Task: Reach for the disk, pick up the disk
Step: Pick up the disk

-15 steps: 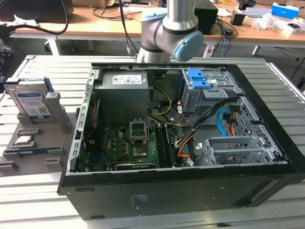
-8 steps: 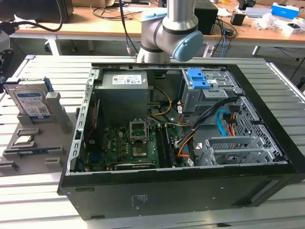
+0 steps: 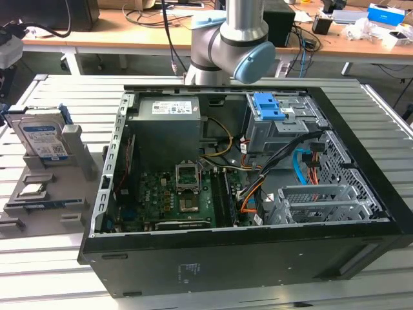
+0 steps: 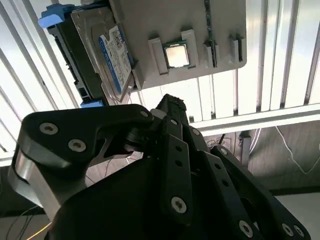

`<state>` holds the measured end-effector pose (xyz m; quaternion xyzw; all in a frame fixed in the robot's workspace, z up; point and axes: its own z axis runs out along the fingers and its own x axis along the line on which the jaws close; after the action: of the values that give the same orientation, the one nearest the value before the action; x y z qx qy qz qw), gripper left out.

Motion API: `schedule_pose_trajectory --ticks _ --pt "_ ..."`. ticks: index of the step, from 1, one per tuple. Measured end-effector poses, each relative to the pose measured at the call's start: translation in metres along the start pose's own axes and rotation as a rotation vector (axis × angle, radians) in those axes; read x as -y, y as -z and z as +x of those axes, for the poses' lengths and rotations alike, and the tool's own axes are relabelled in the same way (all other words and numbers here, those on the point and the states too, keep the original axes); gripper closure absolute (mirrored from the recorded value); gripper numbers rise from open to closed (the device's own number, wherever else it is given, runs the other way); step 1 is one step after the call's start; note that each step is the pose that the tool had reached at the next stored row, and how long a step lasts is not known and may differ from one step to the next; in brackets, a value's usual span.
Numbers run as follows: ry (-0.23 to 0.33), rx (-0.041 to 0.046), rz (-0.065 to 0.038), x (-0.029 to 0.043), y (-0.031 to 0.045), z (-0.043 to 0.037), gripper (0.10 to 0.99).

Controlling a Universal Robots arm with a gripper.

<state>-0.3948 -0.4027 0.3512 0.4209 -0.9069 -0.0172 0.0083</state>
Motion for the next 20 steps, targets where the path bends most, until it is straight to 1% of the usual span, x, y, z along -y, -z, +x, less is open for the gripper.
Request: schedule_pose_trajectory --ticks 2,3,5,9,12,13,14,18,20 --pt "0.064 -0.0024 0.000 0.0000 0.0000 0.0000 0.980" --pt "0.110 -0.0042 0.000 0.0000 0.0000 0.0000 0.980" --pt "0.167 -0.0064 0.000 0.0000 0.0000 0.0000 0.980" --pt "0.244 -0.0093 0.000 0.0000 0.0000 0.0000 0.980" --pt "0.327 -0.0125 0.000 0.0000 0.0000 0.0000 0.980" --pt "0.343 -0.0131 0.000 0.0000 0.0000 0.0000 0.980" --pt "0.378 -0.0144 0.000 0.0000 0.0000 0.0000 0.980" --pt "0.452 -0.0173 0.000 0.0000 0.0000 0.0000 0.980" --pt "0.507 -0.0194 0.000 0.0000 0.0000 0.0000 0.980"
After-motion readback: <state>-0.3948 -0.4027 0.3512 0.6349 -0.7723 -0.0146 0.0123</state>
